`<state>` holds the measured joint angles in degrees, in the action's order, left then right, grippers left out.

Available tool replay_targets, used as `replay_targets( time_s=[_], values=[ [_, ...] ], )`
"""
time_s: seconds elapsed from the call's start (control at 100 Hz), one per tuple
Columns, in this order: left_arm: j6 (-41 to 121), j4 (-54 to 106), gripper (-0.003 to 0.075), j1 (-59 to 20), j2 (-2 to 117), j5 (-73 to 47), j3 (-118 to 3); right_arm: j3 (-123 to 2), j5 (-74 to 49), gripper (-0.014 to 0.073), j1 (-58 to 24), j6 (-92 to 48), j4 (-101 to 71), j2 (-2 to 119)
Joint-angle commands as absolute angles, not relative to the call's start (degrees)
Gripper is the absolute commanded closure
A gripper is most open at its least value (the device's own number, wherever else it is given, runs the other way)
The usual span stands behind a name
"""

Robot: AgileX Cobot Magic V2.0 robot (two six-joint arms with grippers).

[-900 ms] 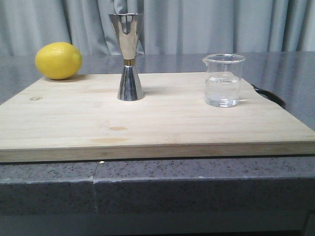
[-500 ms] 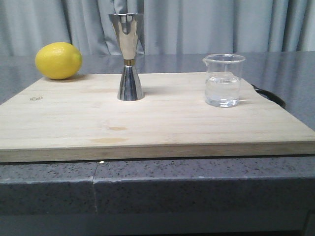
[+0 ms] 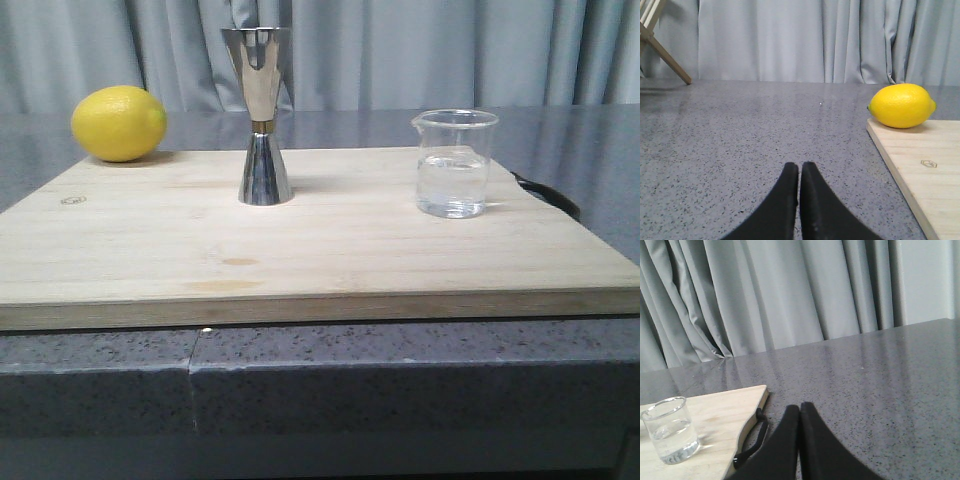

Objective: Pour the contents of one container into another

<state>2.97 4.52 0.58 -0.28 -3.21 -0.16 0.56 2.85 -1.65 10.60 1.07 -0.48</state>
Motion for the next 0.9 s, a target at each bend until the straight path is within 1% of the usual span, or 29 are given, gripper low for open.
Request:
replay_targets(
  time_s=[0.0,0.13,0.21,0.39,0.47,0.57,0.65,0.75,0.89],
  values=[
    [2.8,5.1,0.0739,0.8,-1.8,3.0,0.6,2.1,7.7,0.0637,-1.4,10.1,1.3,-1.5],
    [2.7,7.5,0.0739,0.8,-1.8,7.3,0.0,1.4,7.1,0.0637,-1.4,10.1,1.3,-1.5],
    [2.7,9.6,0.0739,0.8,-1.8,7.2,-2.1,-0.7,4.8,0.0637,-1.4,10.1,1.3,-1.5],
    [2.7,9.7,0.0739,0.8,-0.4,-0.4,-11.1,-9.8,-6.3,0.0637,-1.4,10.1,2.2,1.4],
    [2.8,9.7,0.0739,0.8,2.2,-5.3,-16.1,-15.4,-11.8,0.0637,-1.4,10.1,5.4,5.4],
    [3.1,8.8,0.0739,0.8,6.7,-10.9,-22.6,-22.4,-15.7,0.0637,-1.4,10.1,9.0,10.9],
    [3.1,7.1,0.0739,0.8,10.9,-13.5,-27.5,-27.0,-17.0,0.0637,-1.4,10.1,9.9,15.3],
    [3.2,6.9,0.0739,0.8,14.6,-13.8,-31.4,-31.0,-17.0,0.0637,-1.4,10.1,10.1,20.1],
    [3.2,6.9,0.0739,0.8,16.9,-9.3,-32.2,-32.1,-16.3,0.0637,-1.4,10.1,10.0,22.6]
  ],
)
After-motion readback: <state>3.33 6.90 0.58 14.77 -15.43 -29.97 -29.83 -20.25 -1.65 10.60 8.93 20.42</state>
